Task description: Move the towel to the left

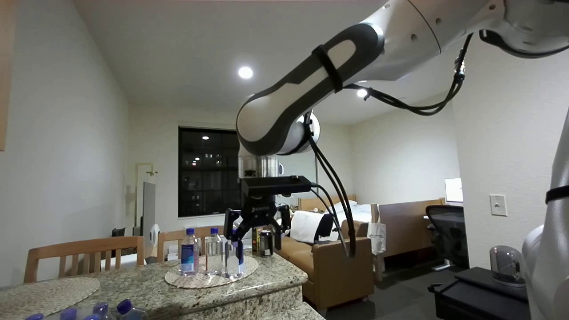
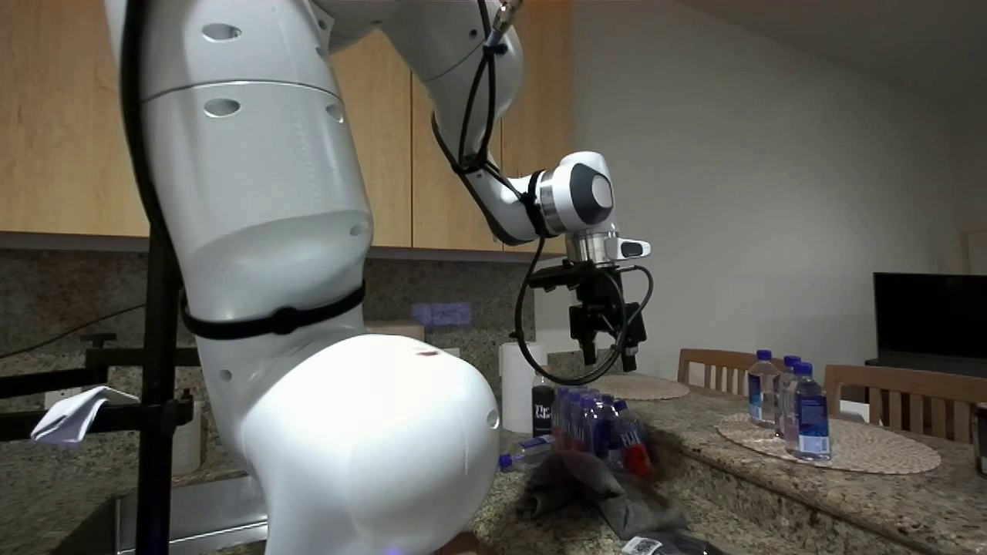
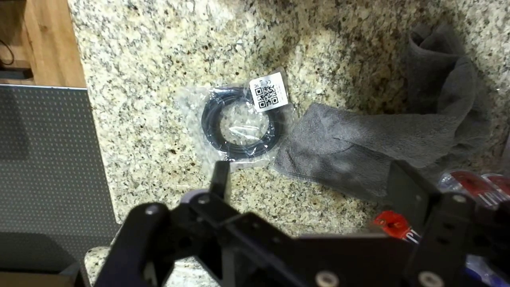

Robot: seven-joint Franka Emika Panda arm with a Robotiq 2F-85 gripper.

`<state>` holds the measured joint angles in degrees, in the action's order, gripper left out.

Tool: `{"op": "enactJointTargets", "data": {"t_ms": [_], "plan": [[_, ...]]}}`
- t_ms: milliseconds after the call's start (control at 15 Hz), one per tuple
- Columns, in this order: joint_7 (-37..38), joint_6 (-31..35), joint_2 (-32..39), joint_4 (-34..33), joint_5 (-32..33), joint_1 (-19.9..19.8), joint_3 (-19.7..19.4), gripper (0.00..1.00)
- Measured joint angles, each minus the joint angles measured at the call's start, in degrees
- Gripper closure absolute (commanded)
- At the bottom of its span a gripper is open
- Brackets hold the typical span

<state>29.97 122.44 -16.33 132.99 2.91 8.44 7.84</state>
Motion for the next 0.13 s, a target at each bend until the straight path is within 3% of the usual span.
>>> {"op": "enactJointTargets", "data": {"t_ms": [133], "plan": [[0.0,0.0,0.0,0.0,0.0,-0.1,0.2,0.0]]}}
